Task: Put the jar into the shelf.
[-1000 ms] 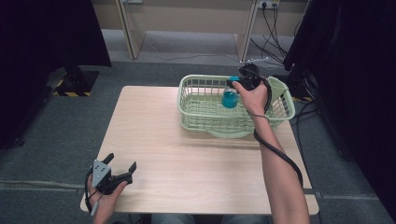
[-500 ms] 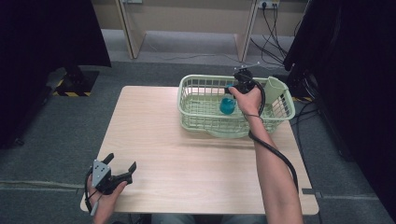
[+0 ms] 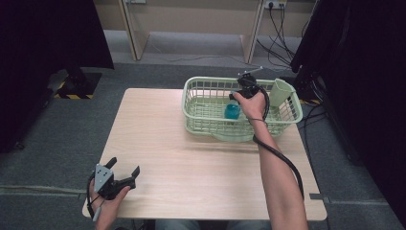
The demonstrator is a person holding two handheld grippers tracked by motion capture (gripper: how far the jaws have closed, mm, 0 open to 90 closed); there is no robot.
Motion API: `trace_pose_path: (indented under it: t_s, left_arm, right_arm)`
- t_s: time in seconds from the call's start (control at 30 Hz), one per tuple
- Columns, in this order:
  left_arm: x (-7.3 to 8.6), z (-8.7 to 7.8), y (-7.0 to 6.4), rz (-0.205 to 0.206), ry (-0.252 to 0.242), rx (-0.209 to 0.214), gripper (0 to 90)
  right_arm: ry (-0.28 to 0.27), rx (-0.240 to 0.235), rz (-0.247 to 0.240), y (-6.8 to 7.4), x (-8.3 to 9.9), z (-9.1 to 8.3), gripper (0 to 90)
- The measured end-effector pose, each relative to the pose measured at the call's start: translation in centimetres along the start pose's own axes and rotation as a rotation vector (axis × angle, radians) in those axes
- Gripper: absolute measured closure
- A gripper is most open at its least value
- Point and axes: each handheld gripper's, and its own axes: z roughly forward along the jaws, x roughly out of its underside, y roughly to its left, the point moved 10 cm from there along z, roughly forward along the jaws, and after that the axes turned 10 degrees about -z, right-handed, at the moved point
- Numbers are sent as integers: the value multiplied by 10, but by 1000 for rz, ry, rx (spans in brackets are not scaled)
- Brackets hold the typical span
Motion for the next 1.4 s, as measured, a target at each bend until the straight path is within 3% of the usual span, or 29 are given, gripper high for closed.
trace_pose_path:
  t_s: [0.57,1.03,1.4]
  left_arm:
    - [0,0,0,2,0,0,25]
    - [0,0,-1,6,1,-2,25]
    - [0,0,0,7,3,-4,25]
  right_arm:
    - [16,0,5,0,4,2,448]
    - [-21,-9,48,3,6,-12,210]
    - [-66,-47,57,9,8,-22,130]
